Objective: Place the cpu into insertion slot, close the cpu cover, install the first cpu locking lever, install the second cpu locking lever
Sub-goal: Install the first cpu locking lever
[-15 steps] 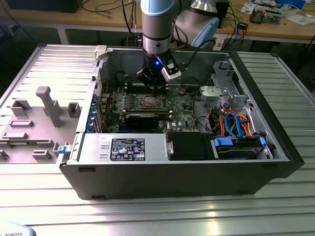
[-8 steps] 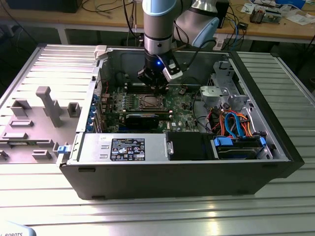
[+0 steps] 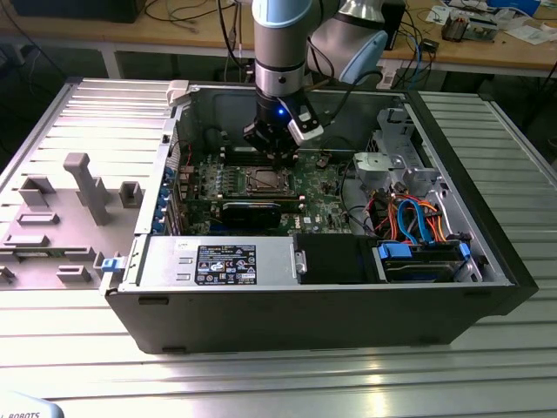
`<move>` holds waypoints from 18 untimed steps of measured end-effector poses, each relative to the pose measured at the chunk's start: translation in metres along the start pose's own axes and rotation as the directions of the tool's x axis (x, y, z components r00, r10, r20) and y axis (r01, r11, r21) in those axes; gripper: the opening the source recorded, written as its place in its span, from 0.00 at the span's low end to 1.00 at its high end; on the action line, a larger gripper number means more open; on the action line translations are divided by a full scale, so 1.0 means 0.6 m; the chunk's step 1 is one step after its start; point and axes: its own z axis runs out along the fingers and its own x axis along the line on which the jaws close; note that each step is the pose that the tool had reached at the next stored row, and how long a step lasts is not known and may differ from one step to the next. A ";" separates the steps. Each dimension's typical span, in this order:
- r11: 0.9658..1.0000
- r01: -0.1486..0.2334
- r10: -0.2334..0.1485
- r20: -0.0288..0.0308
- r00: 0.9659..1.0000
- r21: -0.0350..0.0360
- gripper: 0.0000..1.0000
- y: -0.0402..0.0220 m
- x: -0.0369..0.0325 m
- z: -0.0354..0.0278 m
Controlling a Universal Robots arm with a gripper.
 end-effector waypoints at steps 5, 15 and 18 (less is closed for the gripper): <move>1.000 0.000 0.000 0.000 1.000 0.003 0.11 0.000 0.000 0.002; 1.000 -0.002 0.002 -0.002 1.000 -0.028 0.11 0.000 -0.002 0.004; 1.000 -0.002 0.002 -0.003 1.000 -0.028 0.11 0.000 -0.002 -0.005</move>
